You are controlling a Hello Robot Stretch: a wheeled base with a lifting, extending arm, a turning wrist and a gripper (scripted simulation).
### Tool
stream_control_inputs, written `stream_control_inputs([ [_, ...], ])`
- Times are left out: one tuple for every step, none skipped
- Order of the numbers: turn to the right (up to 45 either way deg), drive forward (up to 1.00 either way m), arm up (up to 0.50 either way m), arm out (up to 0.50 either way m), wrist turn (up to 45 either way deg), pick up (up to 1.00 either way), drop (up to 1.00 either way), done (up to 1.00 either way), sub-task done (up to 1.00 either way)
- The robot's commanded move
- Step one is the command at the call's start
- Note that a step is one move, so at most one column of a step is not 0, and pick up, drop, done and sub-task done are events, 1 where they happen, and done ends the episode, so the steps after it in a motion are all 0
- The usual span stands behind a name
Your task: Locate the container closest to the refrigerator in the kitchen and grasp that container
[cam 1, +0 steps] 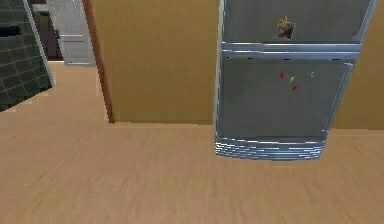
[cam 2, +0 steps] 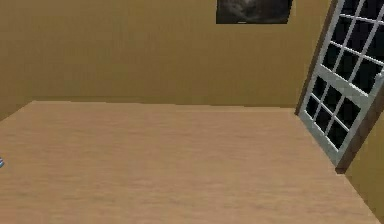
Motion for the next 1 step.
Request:
stream_control_inputs([
  [0.0,1.00,0.00,0.00,0.0,0.00,0.00,0.00,0.00],
])
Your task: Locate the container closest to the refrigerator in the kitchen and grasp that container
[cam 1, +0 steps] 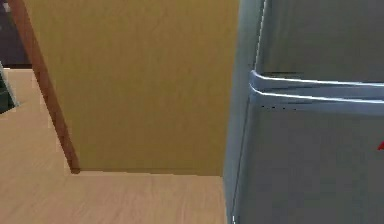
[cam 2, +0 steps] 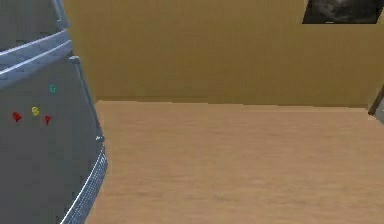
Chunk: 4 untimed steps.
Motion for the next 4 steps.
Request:
stream_control_inputs([
  [0.0,0.10,0.00,0.00,0.0,0.00,0.00,0.00,0.00],
  [-45.0,0.00,0.00,0.00,0.0,0.00,0.00,0.00,0.00],
  [-42.0,0.00,0.00,0.00,0.0,0.00,0.00,0.00,0.00],
  [0.0,1.00,0.00,0.00,0.0,0.00,0.00,0.00,0.00],
])
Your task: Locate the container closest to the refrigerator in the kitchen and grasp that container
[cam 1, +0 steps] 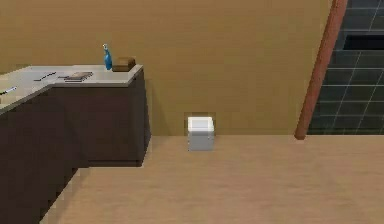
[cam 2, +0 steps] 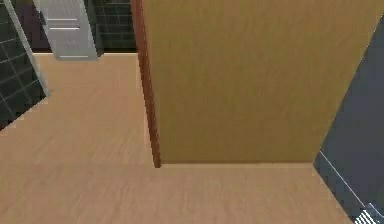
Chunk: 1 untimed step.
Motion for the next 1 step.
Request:
stream_control_inputs([
  [0.0,1.00,0.00,0.00,0.0,0.00,0.00,0.00,0.00],
])
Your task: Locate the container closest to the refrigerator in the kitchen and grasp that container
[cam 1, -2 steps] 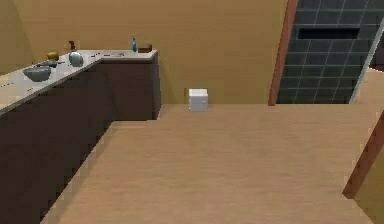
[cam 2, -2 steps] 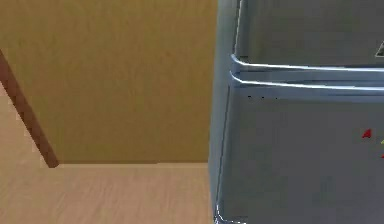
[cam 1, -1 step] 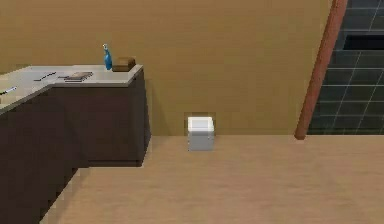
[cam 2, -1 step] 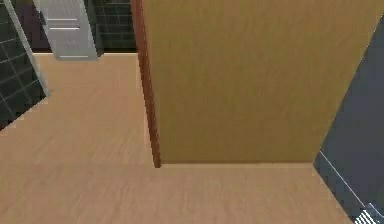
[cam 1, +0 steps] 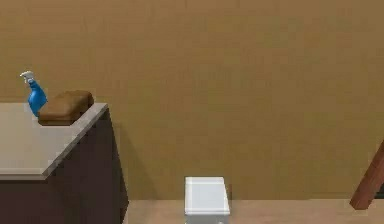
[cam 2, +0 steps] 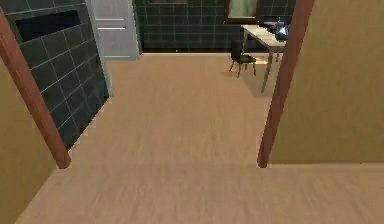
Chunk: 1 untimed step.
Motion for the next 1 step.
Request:
stream_control_inputs([
  [-33.0,0.00,0.00,0.00,0.0,0.00,0.00,0.00,0.00],
])
